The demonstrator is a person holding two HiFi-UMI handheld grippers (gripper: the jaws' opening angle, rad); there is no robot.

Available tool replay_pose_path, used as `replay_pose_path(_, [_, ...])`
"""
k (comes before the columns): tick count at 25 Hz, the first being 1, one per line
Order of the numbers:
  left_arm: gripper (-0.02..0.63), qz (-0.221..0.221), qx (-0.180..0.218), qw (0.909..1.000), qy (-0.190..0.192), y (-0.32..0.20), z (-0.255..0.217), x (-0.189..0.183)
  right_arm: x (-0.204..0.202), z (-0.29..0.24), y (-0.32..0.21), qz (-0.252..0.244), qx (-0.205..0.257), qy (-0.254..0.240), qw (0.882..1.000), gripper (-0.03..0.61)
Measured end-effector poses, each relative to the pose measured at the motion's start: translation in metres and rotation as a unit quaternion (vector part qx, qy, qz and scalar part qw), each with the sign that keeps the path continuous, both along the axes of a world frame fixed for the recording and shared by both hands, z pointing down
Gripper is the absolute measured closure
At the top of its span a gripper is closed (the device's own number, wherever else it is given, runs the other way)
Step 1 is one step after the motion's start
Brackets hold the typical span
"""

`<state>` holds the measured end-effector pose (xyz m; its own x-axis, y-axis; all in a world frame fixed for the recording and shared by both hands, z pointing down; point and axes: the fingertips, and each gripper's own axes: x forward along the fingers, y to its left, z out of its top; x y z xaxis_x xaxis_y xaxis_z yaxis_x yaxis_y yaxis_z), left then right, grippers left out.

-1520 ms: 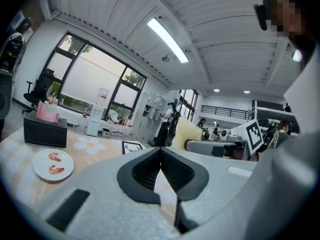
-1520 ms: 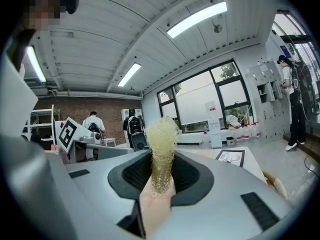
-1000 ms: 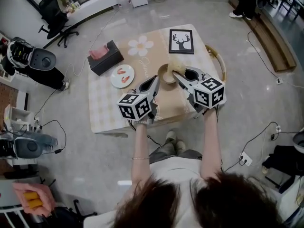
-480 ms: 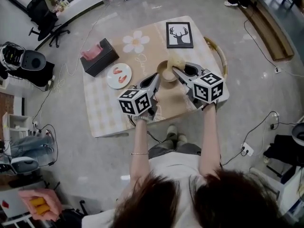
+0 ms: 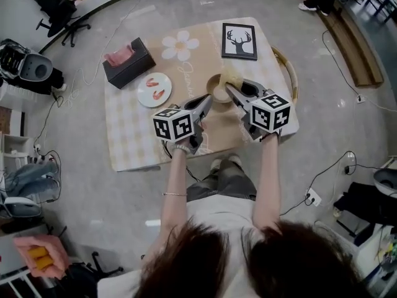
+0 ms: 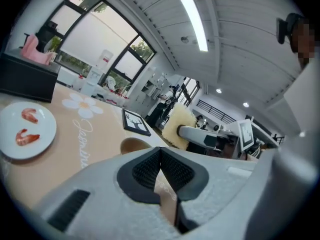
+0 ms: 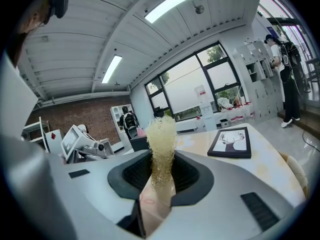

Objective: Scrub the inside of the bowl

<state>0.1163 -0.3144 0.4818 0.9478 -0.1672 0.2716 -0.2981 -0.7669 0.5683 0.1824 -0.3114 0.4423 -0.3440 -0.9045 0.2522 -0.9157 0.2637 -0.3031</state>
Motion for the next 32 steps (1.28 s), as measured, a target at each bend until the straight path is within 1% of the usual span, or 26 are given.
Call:
replay_pose_path(3, [0.603,-0.013,-0.029,0.9995,-0.002,-0.004,0.009,-0.003,0.005,0.006,-0.006,-0.01,-0.012,0.005,1.0,0.483])
replay_pose_path(6, [0.601,-0.025,-0.034,0.9988,-0.026,-0.007,0.021,-0.003,0.012,0.008,-0.011,-0.023,-0.023,0.01,0.999,0.483])
replay_pose_path(8, [0.601,-0.042,-0.041,0.9974,-0.042,-0.009,0.029,-0.003,0.015,0.007,-0.016,-0.035,-0.029,0.018,0.999,0.483])
replay_pose_path(10, [0.601,-0.058,-0.053,0.9958,-0.049,-0.011,0.034,-0.001,0.018,0.008,-0.021,-0.047,-0.034,0.026,0.998,0.483])
replay_pose_path(16, [0.6,-0.093,-0.09,0.9905,-0.047,-0.013,0.051,-0.003,0.023,0.018,-0.032,-0.088,-0.053,0.064,0.993,0.483])
replay_pose_path(19, [0.598,-0.102,-0.107,0.9886,-0.029,-0.012,0.052,-0.002,0.026,0.021,-0.036,-0.104,-0.058,0.078,0.99,0.483])
replay_pose_path(22, [0.597,-0.104,-0.114,0.9879,-0.014,-0.01,0.052,0.003,0.028,0.025,-0.04,-0.12,-0.062,0.086,0.987,0.483])
replay_pose_path(23, [0.591,-0.109,-0.118,0.987,-0.012,-0.009,0.054,0.003,0.028,0.026,-0.041,-0.126,-0.063,0.091,0.986,0.483])
replay_pose_path(24, [0.551,-0.114,-0.126,0.9854,-0.009,-0.009,0.056,0.004,0.029,0.028,-0.042,-0.133,-0.065,0.098,0.984,0.483])
replay_pose_path(25, [0.485,-0.12,-0.137,0.9832,-0.006,-0.009,0.058,0.005,0.03,0.03,-0.044,-0.142,-0.066,0.105,0.982,0.483])
replay_pose_path(26, [0.469,-0.125,-0.147,0.9812,-0.001,-0.008,0.06,0.005,0.03,0.031,-0.045,-0.151,-0.068,0.114,0.98,0.483])
replay_pose_path(29, [0.469,-0.139,-0.157,0.9778,0.007,-0.008,0.062,0.008,0.031,0.036,-0.047,-0.186,-0.076,0.156,0.967,0.483])
replay_pose_path(32, [0.469,-0.15,-0.163,0.9752,0.012,-0.009,0.064,0.008,0.032,0.04,-0.051,-0.224,-0.083,0.212,0.948,0.483])
